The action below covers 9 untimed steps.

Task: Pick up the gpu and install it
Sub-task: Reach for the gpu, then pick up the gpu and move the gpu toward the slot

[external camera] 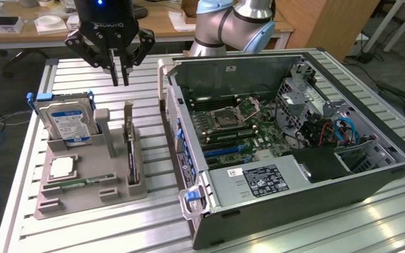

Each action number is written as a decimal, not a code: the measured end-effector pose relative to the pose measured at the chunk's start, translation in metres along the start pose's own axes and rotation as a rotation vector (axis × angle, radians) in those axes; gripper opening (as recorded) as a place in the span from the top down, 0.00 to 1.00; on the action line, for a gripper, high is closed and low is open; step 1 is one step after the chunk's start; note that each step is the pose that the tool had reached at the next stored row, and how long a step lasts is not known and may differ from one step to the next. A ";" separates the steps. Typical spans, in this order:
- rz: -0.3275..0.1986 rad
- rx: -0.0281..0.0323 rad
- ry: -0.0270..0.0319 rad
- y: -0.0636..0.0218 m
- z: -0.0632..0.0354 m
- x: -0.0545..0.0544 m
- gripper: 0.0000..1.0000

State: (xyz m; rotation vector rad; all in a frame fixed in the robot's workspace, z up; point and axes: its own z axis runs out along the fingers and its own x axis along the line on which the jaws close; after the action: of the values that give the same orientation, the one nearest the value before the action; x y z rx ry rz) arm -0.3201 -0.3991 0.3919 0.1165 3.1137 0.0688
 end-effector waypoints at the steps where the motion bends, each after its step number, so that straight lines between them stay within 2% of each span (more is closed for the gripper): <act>1: 0.000 0.0000 0.0000 -0.0001 0.0000 0.000 0.75; 6: 0.000 0.0000 0.0000 -0.0006 0.0000 0.000 0.74; 7: 0.000 0.0000 0.0000 -0.0006 0.0000 0.000 0.68; 9: -0.005 -0.0002 0.0000 -0.0012 0.0000 0.000 0.68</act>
State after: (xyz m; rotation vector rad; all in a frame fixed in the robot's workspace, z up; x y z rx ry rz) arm -0.3200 -0.4003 0.3918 0.1081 3.1139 0.0690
